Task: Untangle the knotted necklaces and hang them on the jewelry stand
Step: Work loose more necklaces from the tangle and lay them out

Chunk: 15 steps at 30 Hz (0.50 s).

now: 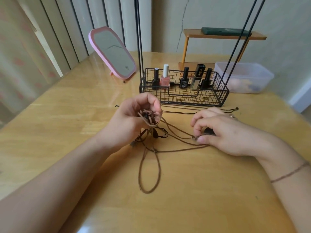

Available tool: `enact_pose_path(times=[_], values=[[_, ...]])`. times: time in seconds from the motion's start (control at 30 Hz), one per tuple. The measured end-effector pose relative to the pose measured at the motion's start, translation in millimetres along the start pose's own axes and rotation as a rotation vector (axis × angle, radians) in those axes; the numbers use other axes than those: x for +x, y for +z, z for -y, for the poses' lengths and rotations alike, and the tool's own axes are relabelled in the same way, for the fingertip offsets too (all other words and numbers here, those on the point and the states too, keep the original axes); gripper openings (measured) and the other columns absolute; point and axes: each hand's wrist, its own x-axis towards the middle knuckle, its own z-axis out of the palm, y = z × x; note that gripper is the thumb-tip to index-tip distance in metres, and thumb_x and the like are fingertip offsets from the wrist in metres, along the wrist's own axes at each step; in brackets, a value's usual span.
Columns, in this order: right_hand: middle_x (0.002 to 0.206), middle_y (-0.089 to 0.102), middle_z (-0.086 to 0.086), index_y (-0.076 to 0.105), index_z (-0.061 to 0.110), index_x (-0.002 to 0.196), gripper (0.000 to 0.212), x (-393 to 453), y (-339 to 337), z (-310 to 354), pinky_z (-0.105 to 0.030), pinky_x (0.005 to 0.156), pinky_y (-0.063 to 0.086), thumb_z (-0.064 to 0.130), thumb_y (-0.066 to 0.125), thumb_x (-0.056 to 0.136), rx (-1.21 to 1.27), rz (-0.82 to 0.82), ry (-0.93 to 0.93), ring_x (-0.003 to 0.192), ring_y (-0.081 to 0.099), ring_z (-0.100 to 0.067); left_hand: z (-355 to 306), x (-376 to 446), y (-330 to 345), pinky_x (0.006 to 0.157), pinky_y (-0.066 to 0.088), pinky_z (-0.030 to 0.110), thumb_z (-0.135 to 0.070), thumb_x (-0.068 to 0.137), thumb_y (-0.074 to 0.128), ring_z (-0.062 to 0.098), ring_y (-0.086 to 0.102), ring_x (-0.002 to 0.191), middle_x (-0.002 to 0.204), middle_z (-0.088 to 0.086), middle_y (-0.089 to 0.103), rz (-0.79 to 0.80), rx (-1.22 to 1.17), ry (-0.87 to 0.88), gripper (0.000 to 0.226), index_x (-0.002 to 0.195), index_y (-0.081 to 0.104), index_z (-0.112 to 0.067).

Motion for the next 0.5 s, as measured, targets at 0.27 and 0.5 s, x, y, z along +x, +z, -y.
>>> enact_pose_path(times=[0.27, 0.5], values=[[0.061, 0.048, 0.005, 0.050, 0.019, 0.099, 0.008, -8, -25, 13, -0.035, 0.082, 0.055, 0.016, 0.044, 0.095, 1.422, -0.497, -0.182, 0.064, 0.053, -0.017, 4, -3, 1, 0.075, 0.049, 0.023, 0.006, 0.078, 0.063, 0.015, 0.058, 0.080, 0.089, 0.004, 0.061, 0.063, 0.224, -0.102, 0.035, 0.110, 0.057, -0.009], [0.068, 0.048, 0.004, 0.053, 0.015, 0.093, 0.009, -13, -41, -8, -0.030, 0.079, 0.051, 0.019, 0.047, 0.098, 1.674, -0.603, -0.390, 0.064, 0.049, -0.015, 7, -1, 7, 0.062, 0.042, 0.023, -0.016, 0.091, 0.060, 0.009, 0.049, 0.067, 0.075, -0.015, 0.055, 0.054, 0.363, -0.144, 0.017, 0.107, 0.062, -0.020]])
